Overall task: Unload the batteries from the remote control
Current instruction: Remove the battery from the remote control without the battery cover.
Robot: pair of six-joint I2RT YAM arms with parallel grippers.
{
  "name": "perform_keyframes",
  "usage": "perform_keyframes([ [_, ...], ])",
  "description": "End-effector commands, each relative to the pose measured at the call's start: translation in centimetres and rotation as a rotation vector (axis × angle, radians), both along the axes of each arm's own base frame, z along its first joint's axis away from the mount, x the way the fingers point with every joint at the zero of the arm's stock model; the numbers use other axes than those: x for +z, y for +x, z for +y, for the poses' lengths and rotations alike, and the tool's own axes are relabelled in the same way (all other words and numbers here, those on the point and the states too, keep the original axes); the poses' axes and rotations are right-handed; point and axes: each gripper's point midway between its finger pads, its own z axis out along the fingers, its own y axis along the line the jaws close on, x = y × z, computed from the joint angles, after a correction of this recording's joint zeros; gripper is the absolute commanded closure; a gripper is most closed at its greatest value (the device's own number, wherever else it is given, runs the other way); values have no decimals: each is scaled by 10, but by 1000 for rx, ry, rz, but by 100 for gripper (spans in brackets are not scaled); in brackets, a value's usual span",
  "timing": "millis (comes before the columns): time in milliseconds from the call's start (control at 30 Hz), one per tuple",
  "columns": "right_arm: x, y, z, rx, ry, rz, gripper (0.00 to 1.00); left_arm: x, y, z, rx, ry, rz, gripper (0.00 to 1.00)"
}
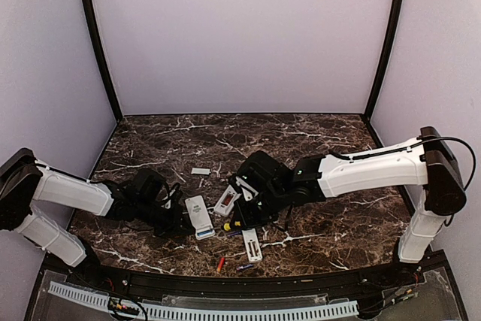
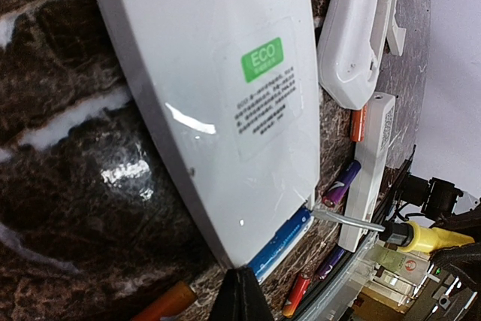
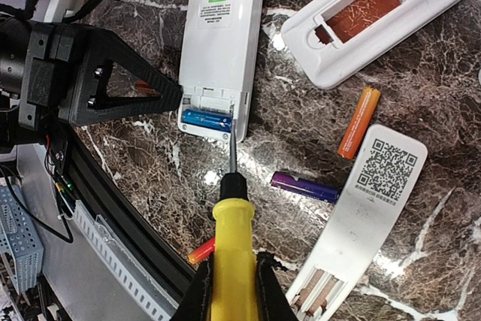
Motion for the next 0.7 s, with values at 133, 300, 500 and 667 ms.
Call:
perform_keyframes([
  [133,3,-15,23,51,87,75,100,-8,-6,3,-9,26,11,100],
  [300,15,-15,28,45,164,114,100,-8,-7,2,-11,25,10,100],
  [500,29,-15,35,28,321,199,100,-8,-7,2,-11,23,8,100],
  [667,38,-14,38,35,372,210,100,-7,-7,2,-11,22,8,100],
])
